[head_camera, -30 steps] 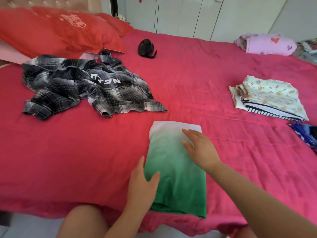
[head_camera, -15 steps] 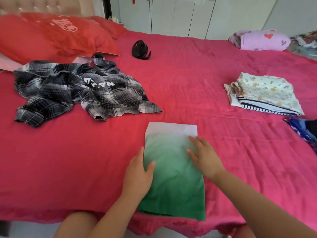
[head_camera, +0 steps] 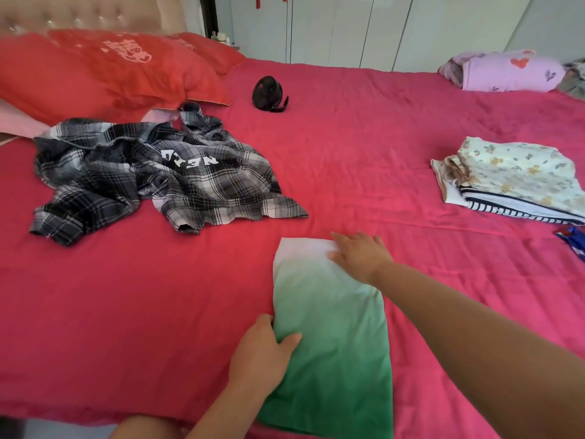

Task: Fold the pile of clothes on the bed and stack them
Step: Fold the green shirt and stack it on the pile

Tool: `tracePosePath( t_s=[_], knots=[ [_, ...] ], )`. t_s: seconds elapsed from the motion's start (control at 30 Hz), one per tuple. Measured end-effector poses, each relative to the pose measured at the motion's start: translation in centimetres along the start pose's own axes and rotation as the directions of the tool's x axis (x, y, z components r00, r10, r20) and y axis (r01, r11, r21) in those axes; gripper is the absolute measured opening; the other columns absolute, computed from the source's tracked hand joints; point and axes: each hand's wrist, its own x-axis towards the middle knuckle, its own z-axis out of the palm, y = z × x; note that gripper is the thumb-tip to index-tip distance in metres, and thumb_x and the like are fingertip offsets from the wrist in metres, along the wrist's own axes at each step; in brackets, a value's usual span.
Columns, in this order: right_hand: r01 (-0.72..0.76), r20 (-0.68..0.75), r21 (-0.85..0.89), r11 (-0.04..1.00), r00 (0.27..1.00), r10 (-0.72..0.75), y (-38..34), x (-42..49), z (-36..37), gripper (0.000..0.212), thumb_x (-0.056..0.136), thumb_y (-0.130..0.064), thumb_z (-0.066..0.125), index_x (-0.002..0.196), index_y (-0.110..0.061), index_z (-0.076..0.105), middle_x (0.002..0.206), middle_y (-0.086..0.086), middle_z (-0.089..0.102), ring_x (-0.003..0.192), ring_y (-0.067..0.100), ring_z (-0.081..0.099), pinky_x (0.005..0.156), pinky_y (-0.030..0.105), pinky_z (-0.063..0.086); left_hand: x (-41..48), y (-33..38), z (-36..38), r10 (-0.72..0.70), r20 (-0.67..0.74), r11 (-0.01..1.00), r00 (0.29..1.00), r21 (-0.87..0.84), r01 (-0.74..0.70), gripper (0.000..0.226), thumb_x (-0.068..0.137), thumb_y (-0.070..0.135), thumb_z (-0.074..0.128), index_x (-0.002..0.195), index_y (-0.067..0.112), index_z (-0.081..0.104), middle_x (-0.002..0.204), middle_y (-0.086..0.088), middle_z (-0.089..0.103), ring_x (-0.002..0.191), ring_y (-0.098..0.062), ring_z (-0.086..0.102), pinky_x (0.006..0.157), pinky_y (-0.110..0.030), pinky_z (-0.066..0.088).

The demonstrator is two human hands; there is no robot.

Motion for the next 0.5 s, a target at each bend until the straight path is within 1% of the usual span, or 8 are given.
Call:
tracePosePath(
  t_s=[0.07, 0.17, 0.23, 0.3, 0.4, 0.43, 0.47, 0.5],
  knots=[
    [-0.005, 0.069, 0.034, 0.999, 0.998, 0.002, -0.3, 0.8, -0.5, 0.047, 0.095, -0.046, 0.037, 0.130, -0.015, 0.044, 0.131, 0.011, 0.052, 0.123, 0.027, 0.047, 0.101, 0.042, 0.032, 0.1, 0.1, -0.2, 0.017, -0.039, 0.999, 0.999, -0.039, -0.018, 0.039, 0.085, 0.041, 0.061, 0.112, 0.016, 0.050, 0.111, -0.001, 0.061, 0.104, -0.022, 0.057, 0.080, -0.031, 0.043],
    [0.053, 0.032, 0.100, 0.994, 0.998, -0.056, 0.5, 0.5, -1.8, 0.034, 0.094, -0.042, 0.045, 0.100, -0.011, 0.057, 0.115, 0.015, 0.061, 0.107, 0.029, 0.055, 0.082, 0.033, 0.040, 0.8, 0.2, -1.2, 0.071, -0.089, 0.991, 0.993, -0.104, -0.080, 0.035, 0.082, 0.034, 0.066, 0.111, 0.017, 0.054, 0.108, -0.001, 0.063, 0.101, -0.022, 0.057, 0.079, -0.030, 0.042],
    [0.048, -0.023, 0.089, 0.995, 0.999, -0.046, 2.0, -0.5, -3.5, 0.030, 0.092, -0.042, 0.049, 0.076, -0.017, 0.049, 0.103, 0.015, 0.064, 0.098, 0.030, 0.058, 0.071, 0.030, 0.036, 1.8, 0.7, -2.5, 0.141, -0.120, 0.980, 0.983, -0.122, -0.155, 0.037, 0.080, 0.030, 0.069, 0.113, 0.019, 0.057, 0.108, 0.001, 0.064, 0.101, -0.020, 0.058, 0.080, -0.029, 0.041],
    [-0.019, -0.071, 0.088, 0.996, 0.997, 0.025, 3.8, -2.1, -5.1, 0.037, 0.090, -0.044, 0.051, 0.064, -0.020, 0.042, 0.087, 0.010, 0.062, 0.084, 0.028, 0.056, 0.065, 0.028, 0.031, 3.4, 1.8, -4.0, 0.229, -0.148, 0.964, 0.962, -0.102, -0.245, 0.040, 0.078, 0.029, 0.071, 0.115, 0.022, 0.058, 0.109, 0.004, 0.065, 0.102, -0.019, 0.058, 0.082, -0.029, 0.042],
    [-0.170, -0.100, 0.140, 0.975, 0.978, 0.185, 6.4, -4.8, -5.7, 0.038, 0.087, -0.049, 0.051, 0.067, -0.017, 0.051, 0.068, 0.000, 0.055, 0.065, 0.018, 0.048, 0.053, 0.030, 0.029, 5.8, 4.0, -5.6, 0.367, -0.160, 0.929, 0.916, 0.014, -0.370, 0.052, 0.078, 0.033, 0.071, 0.126, 0.024, 0.053, 0.121, 0.002, 0.061, 0.112, -0.020, 0.054, 0.093, -0.032, 0.041],
    [-0.215, -0.065, 0.134, 0.967, 0.972, 0.225, 7.1, -5.5, -5.3, 0.040, 0.088, -0.050, 0.050, 0.069, -0.016, 0.054, 0.070, 0.001, 0.057, 0.065, 0.017, 0.049, 0.052, 0.029, 0.030, 6.2, 4.6, -5.7, 0.384, -0.146, 0.923, 0.912, 0.072, -0.378, 0.058, 0.079, 0.036, 0.069, 0.132, 0.024, 0.048, 0.127, 0.000, 0.057, 0.117, -0.021, 0.051, 0.098, -0.035, 0.040],
    [-0.250, 0.000, 0.108, 0.962, 0.968, 0.251, 7.7, -6.2, -4.7, 0.040, 0.089, -0.052, 0.047, 0.077, -0.015, 0.058, 0.080, 0.003, 0.062, 0.072, 0.018, 0.053, 0.056, 0.028, 0.033, 6.4, 4.9, -5.6, 0.382, -0.136, 0.920, 0.914, 0.146, -0.362, 0.064, 0.081, 0.040, 0.067, 0.137, 0.024, 0.042, 0.133, -0.002, 0.051, 0.122, -0.022, 0.046, 0.102, -0.038, 0.038],
    [-0.279, 0.068, 0.082, 0.957, 0.959, 0.274, 8.1, -6.8, -3.8, 0.042, 0.090, -0.053, 0.044, 0.091, -0.014, 0.061, 0.095, 0.006, 0.064, 0.085, 0.021, 0.056, 0.064, 0.028, 0.036, 6.3, 4.9, -5.2, 0.365, -0.145, 0.918, 0.920, 0.221, -0.329, 0.067, 0.083, 0.044, 0.063, 0.141, 0.024, 0.036, 0.138, -0.003, 0.046, 0.126, -0.023, 0.042, 0.104, -0.039, 0.036]
  ],
)
